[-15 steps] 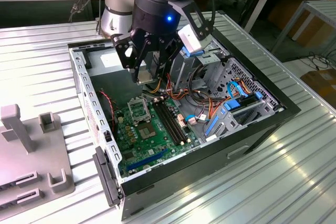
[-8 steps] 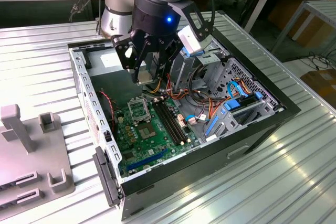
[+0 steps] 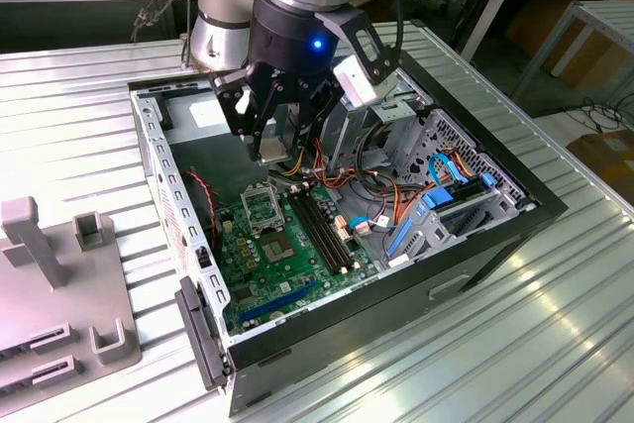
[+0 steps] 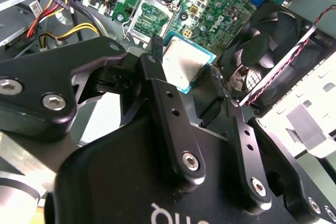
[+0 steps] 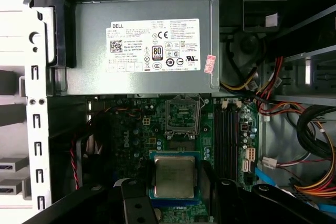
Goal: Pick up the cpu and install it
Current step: 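Place the cpu into insertion slot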
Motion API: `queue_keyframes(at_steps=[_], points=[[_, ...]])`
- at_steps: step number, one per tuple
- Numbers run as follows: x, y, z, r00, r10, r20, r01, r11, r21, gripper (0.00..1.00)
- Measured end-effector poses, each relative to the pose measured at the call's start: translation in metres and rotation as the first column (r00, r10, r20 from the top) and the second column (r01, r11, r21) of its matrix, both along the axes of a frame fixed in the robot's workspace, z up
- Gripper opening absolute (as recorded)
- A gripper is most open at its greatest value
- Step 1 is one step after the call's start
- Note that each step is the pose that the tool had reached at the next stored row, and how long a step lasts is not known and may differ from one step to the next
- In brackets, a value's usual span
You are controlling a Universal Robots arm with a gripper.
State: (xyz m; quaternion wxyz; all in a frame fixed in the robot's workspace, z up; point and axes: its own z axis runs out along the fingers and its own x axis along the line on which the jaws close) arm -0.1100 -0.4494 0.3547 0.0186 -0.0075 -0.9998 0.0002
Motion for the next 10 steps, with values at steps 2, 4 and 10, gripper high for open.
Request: queue_keyframes(at_steps=[2, 4, 10], points=[[0.0000, 0.0000, -0.0003, 1.0000, 0.000, -0.0001, 0.000, 1.0000, 0.0000, 0.47], [0.0000, 0.0000, -0.0008, 1.0000, 0.000, 0.0000, 0.000, 1.0000, 0.0000, 0.47], [0.0000, 0.0000, -0.0020, 1.0000, 0.000, 0.0000, 0.000, 1.0000, 0.0000, 0.47]])
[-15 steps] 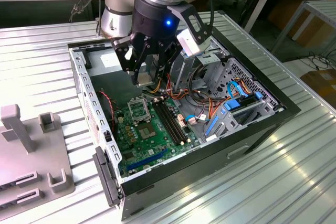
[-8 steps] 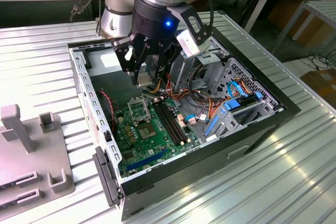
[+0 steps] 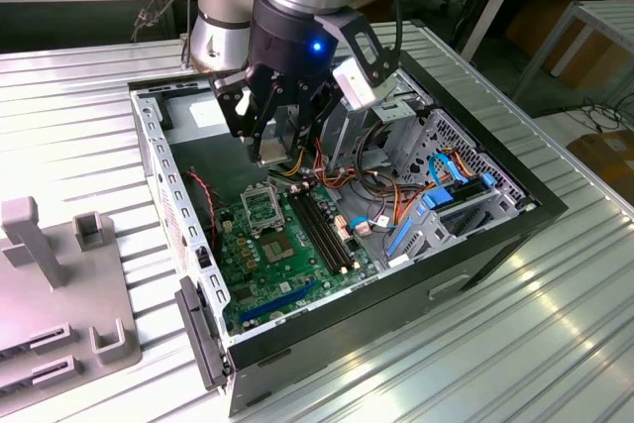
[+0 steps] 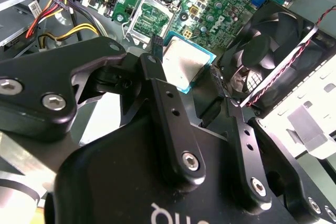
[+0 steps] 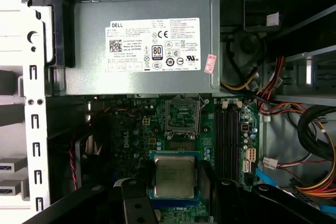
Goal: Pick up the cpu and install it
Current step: 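Place the cpu into insertion slot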
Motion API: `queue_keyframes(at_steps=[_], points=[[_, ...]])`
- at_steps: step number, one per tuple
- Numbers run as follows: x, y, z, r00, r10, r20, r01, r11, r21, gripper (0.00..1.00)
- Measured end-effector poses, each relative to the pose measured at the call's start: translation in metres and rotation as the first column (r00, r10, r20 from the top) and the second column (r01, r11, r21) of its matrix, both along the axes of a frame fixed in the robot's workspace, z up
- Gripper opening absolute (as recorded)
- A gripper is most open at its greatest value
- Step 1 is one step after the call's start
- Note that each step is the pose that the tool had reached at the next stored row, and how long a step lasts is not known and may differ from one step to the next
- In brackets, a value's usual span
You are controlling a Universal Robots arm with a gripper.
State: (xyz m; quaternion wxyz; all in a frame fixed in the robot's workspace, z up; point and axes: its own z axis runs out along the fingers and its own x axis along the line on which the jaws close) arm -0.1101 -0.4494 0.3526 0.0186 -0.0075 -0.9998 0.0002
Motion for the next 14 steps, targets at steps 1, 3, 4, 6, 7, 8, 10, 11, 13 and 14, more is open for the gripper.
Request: queue_keyframes(at_steps=[1, 3, 4, 6, 7, 8, 10, 11, 13, 14], points=[[0.0000, 0.0000, -0.0003, 1.0000, 0.000, 0.0000, 0.000, 1.0000, 0.0001, 0.47], [0.0000, 0.0000, -0.0006, 1.0000, 0.000, 0.0000, 0.000, 1.0000, 0.0000, 0.47], [0.0000, 0.0000, -0.0007, 1.0000, 0.000, 0.0000, 0.000, 1.0000, 0.0000, 0.47], [0.0000, 0.0000, -0.0011, 1.0000, 0.000, 0.0000, 0.000, 1.0000, 0.0000, 0.47], [0.0000, 0.0000, -0.0013, 1.0000, 0.000, 0.0000, 0.000, 1.0000, 0.0000, 0.47], [0.0000, 0.0000, -0.0014, 1.0000, 0.000, 0.0000, 0.000, 1.0000, 0.0000, 0.47], [0.0000, 0.0000, -0.0018, 1.0000, 0.000, -0.0001, 0.000, 1.0000, 0.0000, 0.47], [0.0000, 0.0000, -0.0041, 1.0000, 0.000, 0.0000, 0.000, 1.0000, 0.0000, 0.47], [0.0000, 0.0000, -0.0049, 1.0000, 0.000, 0.0000, 0.000, 1.0000, 0.0000, 0.47], [0.0000, 0.0000, -0.0049, 1.0000, 0.000, 0.0000, 0.000, 1.0000, 0.0000, 0.47]])
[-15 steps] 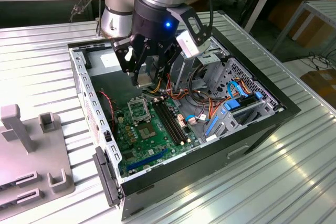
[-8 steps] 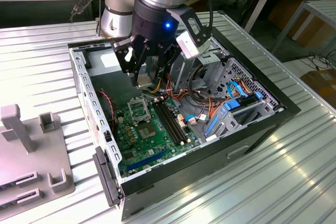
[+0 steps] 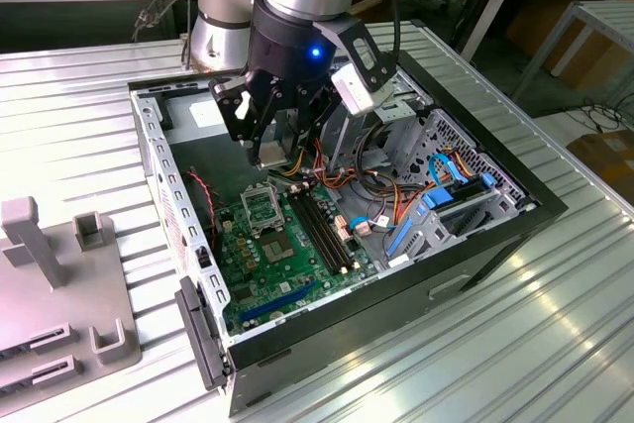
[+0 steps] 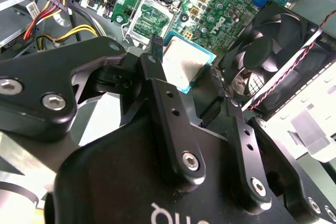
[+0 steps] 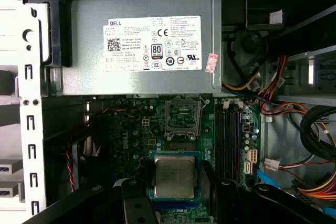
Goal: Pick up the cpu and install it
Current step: 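Place the cpu into insertion slot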
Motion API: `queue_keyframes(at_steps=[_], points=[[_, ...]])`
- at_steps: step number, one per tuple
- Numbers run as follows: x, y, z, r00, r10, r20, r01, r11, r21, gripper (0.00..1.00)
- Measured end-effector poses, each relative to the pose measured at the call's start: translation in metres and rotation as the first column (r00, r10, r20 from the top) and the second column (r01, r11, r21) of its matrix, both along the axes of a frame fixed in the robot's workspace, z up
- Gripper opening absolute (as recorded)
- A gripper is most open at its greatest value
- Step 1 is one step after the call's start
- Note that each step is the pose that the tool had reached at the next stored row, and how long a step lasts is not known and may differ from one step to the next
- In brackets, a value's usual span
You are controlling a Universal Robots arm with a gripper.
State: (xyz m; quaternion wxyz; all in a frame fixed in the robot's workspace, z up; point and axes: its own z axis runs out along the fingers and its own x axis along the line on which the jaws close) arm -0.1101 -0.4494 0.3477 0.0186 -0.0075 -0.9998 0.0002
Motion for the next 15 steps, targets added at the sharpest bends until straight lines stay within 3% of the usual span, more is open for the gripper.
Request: queue_keyframes(at_steps=[6, 10, 15], points=[[-0.0001, -0.0003, -0.0002, 1.0000, 0.000, 0.0002, 0.000, 1.0000, -0.0009, 0.47], [0.0009, -0.0038, -0.0014, 1.0000, 0.000, 0.0001, 0.000, 1.0000, -0.0066, 0.47], [0.0117, -0.0079, -0.0082, 1.0000, 0.000, 0.0009, 0.000, 0.9999, -0.0127, 0.47]])
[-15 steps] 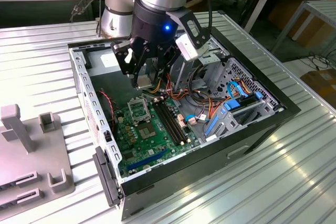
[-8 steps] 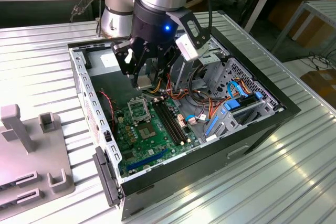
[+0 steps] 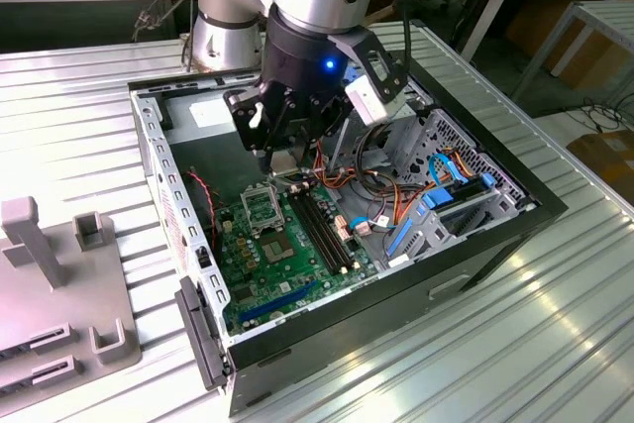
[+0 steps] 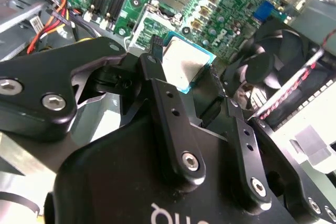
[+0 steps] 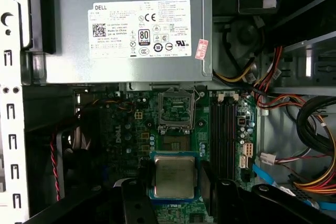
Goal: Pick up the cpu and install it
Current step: 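Place the cpu into insertion slot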
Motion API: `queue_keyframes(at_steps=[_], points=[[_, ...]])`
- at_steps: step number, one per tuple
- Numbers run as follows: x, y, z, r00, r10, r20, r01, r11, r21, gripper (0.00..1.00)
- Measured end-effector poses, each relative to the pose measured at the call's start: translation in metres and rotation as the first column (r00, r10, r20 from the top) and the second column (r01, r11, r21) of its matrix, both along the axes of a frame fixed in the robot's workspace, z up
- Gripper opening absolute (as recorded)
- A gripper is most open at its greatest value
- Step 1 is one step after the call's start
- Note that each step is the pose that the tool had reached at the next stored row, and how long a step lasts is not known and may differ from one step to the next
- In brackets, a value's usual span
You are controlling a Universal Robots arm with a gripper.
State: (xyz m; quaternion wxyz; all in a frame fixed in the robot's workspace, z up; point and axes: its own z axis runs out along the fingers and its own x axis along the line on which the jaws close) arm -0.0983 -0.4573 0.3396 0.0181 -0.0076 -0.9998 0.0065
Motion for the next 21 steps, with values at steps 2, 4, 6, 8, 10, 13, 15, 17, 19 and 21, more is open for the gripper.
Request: queue_keyframes(at_steps=[2, 4, 6, 8, 10, 13, 15, 17, 19, 21], points=[[0.0058, -0.0004, -0.0026, 1.0000, 0.000, 0.0001, 0.000, 1.0000, -0.0006, 0.47], [0.0147, -0.0012, -0.0066, 1.0000, 0.000, 0.0002, 0.000, 1.0000, -0.0005, 0.47], [0.0176, -0.0020, -0.0084, 1.0000, 0.000, 0.0001, 0.000, 1.0000, -0.0007, 0.47], [0.0182, -0.0030, -0.0103, 1.0000, 0.000, 0.0001, 0.000, 1.0000, -0.0007, 0.47], [0.0182, -0.0044, -0.0124, 1.0000, 0.000, 0.0001, 0.000, 1.0000, -0.0007, 0.47], [0.0182, -0.0090, -0.0151, 1.0000, 0.000, 0.0001, 0.000, 1.0000, -0.0007, 0.47], [0.0182, -0.0132, -0.0168, 1.0000, 0.000, 0.0001, 0.000, 1.0000, -0.0007, 0.47], [0.0182, -0.0158, -0.0183, 1.0000, 0.000, 0.0002, 0.000, 1.0000, -0.0005, 0.47], [0.0181, -0.0161, -0.0190, 1.0000, 0.000, 0.0001, 0.000, 1.0000, -0.0006, 0.47], [0.0182, -0.0161, -0.0191, 1.0000, 0.000, 0.0000, 0.000, 1.0000, -0.0008, 0.47]])
